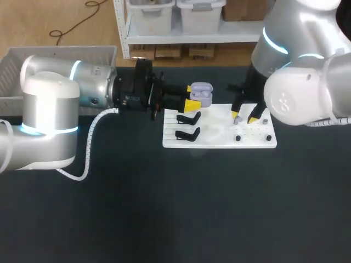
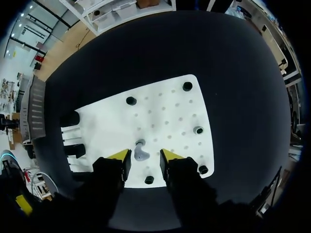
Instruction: Pick up each earbud case from the left stands, insert the matching earbuds, close the lid, and place the case in the box.
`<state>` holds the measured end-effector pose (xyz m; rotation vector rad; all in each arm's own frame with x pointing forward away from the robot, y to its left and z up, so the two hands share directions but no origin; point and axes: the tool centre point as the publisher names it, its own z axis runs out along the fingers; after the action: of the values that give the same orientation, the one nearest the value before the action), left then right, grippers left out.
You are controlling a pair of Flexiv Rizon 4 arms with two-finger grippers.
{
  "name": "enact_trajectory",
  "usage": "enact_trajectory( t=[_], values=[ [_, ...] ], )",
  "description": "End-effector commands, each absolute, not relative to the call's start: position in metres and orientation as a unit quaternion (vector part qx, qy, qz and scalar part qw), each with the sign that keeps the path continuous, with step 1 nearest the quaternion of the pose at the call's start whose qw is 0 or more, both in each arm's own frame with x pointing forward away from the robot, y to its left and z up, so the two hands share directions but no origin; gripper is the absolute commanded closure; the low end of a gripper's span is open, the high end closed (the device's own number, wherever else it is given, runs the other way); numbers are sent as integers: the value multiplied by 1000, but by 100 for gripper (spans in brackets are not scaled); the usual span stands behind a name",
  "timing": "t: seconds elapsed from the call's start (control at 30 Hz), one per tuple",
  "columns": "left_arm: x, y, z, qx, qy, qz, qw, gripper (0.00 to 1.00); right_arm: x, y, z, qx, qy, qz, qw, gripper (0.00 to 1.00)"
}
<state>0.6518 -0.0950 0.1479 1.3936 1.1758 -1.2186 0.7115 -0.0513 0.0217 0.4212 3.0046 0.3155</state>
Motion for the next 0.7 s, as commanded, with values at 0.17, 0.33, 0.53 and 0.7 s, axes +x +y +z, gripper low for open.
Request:
enact_trajectory(
  t=[0.17,0.33,0.53,0.7],
  values=[
    [652,-95,148,565,477,-494,456,100,711,-50,16,145,983,102,50,64],
    [652,-95,148,565,477,-494,456,100,713,-47,16,143,983,103,52,67],
    [652,-95,148,565,477,-494,456,100,716,-47,16,142,983,104,50,69],
    [652,-95,148,565,477,-494,456,100,716,-50,14,146,983,102,49,73]
  ],
)
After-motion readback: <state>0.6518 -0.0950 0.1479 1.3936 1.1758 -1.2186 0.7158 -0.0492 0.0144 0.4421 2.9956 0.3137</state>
